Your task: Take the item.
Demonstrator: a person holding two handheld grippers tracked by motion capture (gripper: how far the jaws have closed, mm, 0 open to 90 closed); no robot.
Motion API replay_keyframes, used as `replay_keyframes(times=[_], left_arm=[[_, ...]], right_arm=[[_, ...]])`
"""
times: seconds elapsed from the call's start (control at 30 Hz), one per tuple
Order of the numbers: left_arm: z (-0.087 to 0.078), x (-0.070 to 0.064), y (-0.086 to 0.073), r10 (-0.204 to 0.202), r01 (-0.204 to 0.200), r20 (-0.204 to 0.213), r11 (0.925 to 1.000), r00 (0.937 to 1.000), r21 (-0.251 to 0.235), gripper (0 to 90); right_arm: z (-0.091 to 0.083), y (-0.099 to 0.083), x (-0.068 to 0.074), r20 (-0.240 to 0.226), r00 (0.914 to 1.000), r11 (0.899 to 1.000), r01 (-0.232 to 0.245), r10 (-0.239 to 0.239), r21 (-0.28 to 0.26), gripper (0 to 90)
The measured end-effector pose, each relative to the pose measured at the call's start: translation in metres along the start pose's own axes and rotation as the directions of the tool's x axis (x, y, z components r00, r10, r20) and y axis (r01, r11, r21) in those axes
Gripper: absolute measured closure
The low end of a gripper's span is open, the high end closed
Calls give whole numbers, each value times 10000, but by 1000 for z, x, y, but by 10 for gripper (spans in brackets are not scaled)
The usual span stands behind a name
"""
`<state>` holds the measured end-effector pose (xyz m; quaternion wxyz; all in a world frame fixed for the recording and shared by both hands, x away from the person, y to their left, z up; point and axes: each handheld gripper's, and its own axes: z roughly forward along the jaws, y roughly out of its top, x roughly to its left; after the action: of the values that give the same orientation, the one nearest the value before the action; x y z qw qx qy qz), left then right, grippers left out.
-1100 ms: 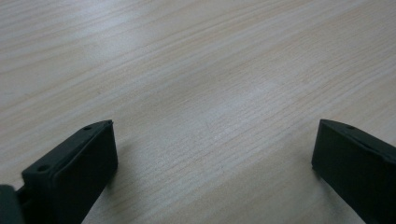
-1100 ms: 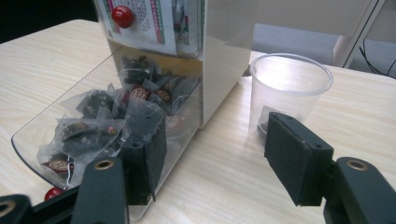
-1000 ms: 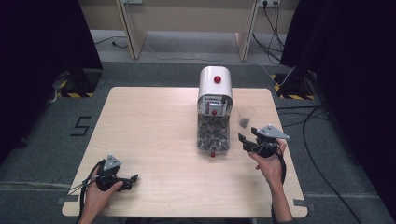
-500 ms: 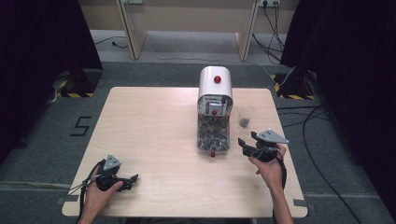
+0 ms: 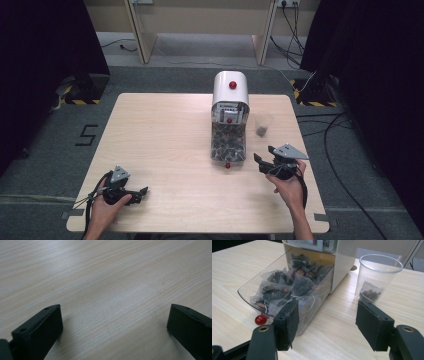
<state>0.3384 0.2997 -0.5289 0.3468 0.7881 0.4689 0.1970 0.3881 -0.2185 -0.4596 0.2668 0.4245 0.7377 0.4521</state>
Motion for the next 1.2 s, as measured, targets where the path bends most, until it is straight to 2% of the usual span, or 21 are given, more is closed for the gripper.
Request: replay_keyframes(times=[0.63,1.1,1.2], left_arm=[[0,0,0,-1,1,-5,10000,10000,0,0],[0,0,0,-3,3,-3,10000,10000,-1,0],[0,0,0,-3,3,2,10000,10000,0,0]], right_arm=[[-10,-14,8,-109,9999,9999,39,-37,159,349],[-11,-30,17,-554,9984,9980,109,-75,630,315],[-9,-34,20,-692,9976,9958,159,-96,903,304]])
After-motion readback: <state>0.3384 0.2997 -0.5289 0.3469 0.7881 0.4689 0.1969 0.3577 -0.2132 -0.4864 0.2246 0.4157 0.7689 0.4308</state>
